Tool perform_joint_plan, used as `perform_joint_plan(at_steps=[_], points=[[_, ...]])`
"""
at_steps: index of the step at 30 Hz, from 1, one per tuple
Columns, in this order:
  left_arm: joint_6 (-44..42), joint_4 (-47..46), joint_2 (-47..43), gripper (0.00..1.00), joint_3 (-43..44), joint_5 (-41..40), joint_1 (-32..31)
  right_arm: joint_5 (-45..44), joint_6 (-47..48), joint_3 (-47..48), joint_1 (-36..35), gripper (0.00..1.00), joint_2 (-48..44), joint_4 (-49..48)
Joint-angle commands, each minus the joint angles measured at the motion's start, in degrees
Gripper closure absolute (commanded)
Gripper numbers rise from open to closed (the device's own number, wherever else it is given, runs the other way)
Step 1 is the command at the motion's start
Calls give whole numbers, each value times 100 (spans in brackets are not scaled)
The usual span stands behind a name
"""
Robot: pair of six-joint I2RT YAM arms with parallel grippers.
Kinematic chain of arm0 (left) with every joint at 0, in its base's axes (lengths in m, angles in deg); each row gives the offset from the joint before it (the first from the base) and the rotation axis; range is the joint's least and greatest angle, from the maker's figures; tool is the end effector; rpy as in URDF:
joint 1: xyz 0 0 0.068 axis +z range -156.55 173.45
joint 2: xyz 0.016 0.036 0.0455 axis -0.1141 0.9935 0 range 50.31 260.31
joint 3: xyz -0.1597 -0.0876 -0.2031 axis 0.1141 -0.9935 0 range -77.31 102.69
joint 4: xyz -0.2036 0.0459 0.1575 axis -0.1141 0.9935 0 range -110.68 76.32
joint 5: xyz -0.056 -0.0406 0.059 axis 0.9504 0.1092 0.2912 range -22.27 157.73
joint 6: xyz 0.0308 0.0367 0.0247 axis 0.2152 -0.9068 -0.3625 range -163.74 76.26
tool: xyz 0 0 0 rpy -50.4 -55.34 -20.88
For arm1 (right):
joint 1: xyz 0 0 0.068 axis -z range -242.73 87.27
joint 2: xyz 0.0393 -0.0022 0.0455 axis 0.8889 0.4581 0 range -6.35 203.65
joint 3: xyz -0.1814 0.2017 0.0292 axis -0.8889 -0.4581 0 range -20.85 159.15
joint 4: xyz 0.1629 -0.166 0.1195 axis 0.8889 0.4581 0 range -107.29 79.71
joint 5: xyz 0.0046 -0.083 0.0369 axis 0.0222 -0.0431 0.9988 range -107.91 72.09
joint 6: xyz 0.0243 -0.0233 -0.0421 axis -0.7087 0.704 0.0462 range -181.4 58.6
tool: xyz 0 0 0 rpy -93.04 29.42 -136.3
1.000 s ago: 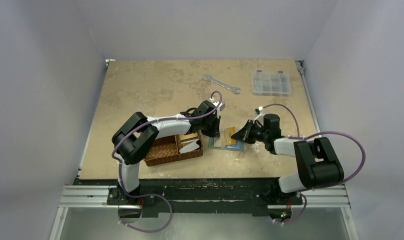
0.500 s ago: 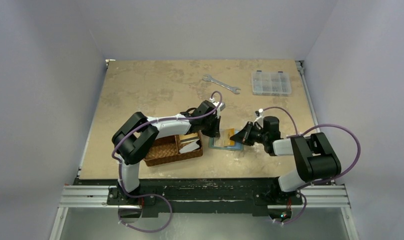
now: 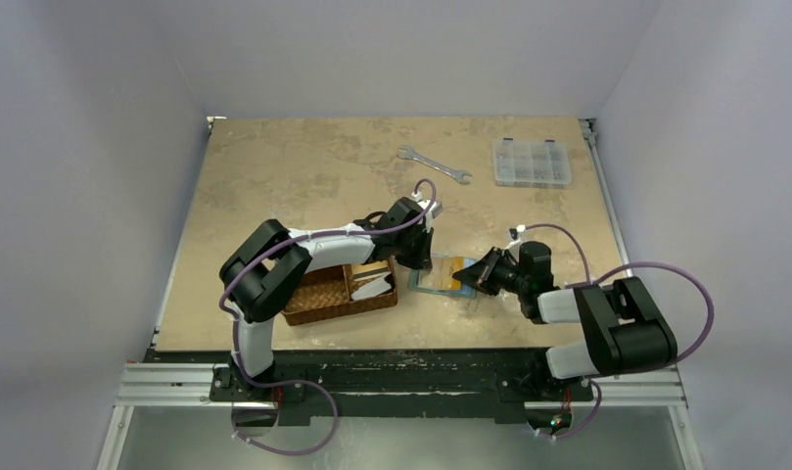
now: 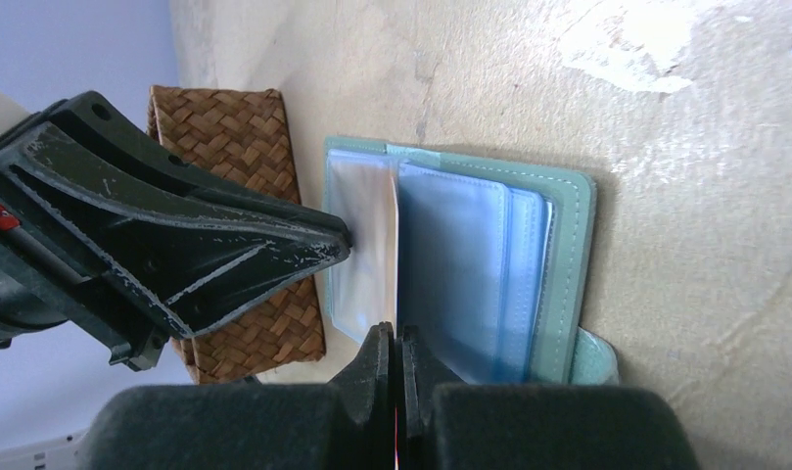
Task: Put the credit cards into the card holder
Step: Insert the credit card into the card holder.
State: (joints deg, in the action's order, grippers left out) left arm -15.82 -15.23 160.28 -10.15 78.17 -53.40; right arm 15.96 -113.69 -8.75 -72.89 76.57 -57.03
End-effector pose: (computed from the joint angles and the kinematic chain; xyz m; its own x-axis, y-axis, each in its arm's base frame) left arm 0.2711 -0.2986 0.1577 -0.8256 0.2073 -0.5248 0.4678 0.7715 -0.4312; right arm 0.2065 0.0570 0.1104 -0.7982 0.5244 -0.2964 0.0250 0.5205 0.8535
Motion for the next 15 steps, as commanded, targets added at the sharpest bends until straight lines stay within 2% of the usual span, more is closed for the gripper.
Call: perform_joint_plan(at_steps=[1,7,15], points=[[-33,222,182,100,-149,-33,-39,-506,-25,-57,-23,100,-463,617],[-32,202,192,100,-126,-7,-36,-442,-33,-67,-43,100,-361,650],[-24,202,194,100,-115,20,-35,-264,-67,-90,-177,100,170,-131]])
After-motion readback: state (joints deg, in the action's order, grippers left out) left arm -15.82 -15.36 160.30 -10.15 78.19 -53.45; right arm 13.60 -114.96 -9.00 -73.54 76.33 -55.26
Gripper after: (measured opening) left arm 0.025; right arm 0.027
